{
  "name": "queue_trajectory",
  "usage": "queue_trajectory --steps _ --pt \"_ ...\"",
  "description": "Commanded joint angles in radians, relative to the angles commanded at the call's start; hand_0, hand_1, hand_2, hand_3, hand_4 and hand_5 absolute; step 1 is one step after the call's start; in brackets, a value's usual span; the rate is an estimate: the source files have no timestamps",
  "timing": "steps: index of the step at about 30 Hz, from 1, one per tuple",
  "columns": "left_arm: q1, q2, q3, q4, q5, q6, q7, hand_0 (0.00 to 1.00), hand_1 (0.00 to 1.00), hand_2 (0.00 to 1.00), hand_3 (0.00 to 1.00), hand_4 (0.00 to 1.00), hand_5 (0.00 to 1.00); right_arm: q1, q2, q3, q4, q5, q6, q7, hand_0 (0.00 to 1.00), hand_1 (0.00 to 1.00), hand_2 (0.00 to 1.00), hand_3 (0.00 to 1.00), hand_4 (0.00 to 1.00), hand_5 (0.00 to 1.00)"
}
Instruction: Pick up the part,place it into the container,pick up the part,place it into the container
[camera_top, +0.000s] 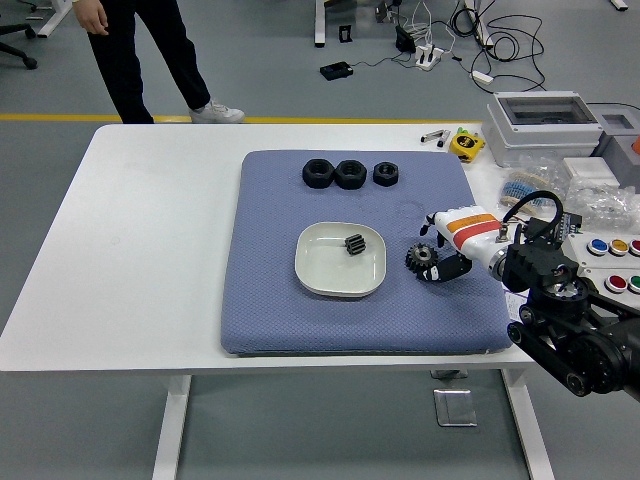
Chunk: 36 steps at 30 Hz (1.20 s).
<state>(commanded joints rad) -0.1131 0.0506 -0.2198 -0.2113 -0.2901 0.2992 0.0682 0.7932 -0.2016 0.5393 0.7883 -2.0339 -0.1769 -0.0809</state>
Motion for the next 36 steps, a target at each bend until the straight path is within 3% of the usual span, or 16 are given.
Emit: queue_trajectory --steps 11,12,17,18,23,24,29,30,35,36 --pt "-0.002 -0.001 0.0 -0.001 -0.001 0.002 -0.001 0.52 0.58 0.722 0.632 0.63 0.603 0.005 0.03 -0.036 -0.026 0.013 -0.013 0.002 0.181 0.259 0.457 0.663 0.938 0.395" --pt "-0.003 -0.001 0.001 -0.001 -0.003 0.002 -0.001 0.52 0.579 0.722 0.633 0.631 0.602 0.006 0.031 -0.037 -0.027 0.011 -0.012 0.0 0.139 0.224 0.413 0.563 0.823 0.387" --pt "-0.004 0.0 0.002 -0.001 -0.003 0.002 -0.001 0.52 0.579 0.722 0.633 0.631 0.602 0.011 0.031 -0.043 -0.037 0.008 0.003 -0.01 0.139 0.224 0.413 0.563 0.823 0.387" --pt "-0.005 0.0 0.002 -0.001 -0.003 0.002 -0.002 0.52 0.58 0.722 0.633 0.631 0.6 0.012 0.03 -0.045 -0.036 0.008 0.005 -0.012 0.047 0.161 0.357 0.498 0.699 0.391" --pt "-0.005 -0.001 -0.004 0.0 0.005 0.003 0.001 0.52 0.58 0.722 0.633 0.631 0.6 0.013 0.022 -0.054 -0.028 0.007 -0.004 -0.016 0.047 0.161 0.357 0.498 0.699 0.391" --pt "-0.005 -0.001 -0.005 0.0 0.006 0.003 0.001 0.521 0.579 0.723 0.632 0.63 0.599 0.012 0.021 -0.055 -0.026 0.008 -0.01 -0.014 0.002 0.09 0.269 0.475 0.643 0.424" --pt "-0.002 -0.001 -0.014 0.0 0.017 0.003 0.005 0.521 0.579 0.723 0.632 0.63 0.599 0.007 0.02 -0.058 -0.025 0.013 -0.032 -0.006 0.002 0.09 0.269 0.475 0.643 0.424" --pt "-0.001 -0.002 -0.015 0.0 0.019 0.004 0.005 0.521 0.579 0.724 0.633 0.63 0.598 0.006 0.02 -0.059 -0.027 0.015 -0.034 -0.003 0.002 0.05 0.202 0.467 0.598 0.424" --pt "0.001 -0.002 -0.021 0.0 0.028 0.004 0.008 0.521 0.579 0.724 0.633 0.63 0.598 0.001 0.015 -0.052 -0.032 0.019 -0.038 0.008 0.002 0.05 0.202 0.467 0.598 0.424" --pt "0.001 -0.002 -0.021 0.0 0.028 0.004 0.008 0.522 0.58 0.724 0.632 0.629 0.598 0.0 0.012 -0.048 -0.028 0.018 -0.042 0.009 0.002 0.026 0.162 0.457 0.631 0.356"
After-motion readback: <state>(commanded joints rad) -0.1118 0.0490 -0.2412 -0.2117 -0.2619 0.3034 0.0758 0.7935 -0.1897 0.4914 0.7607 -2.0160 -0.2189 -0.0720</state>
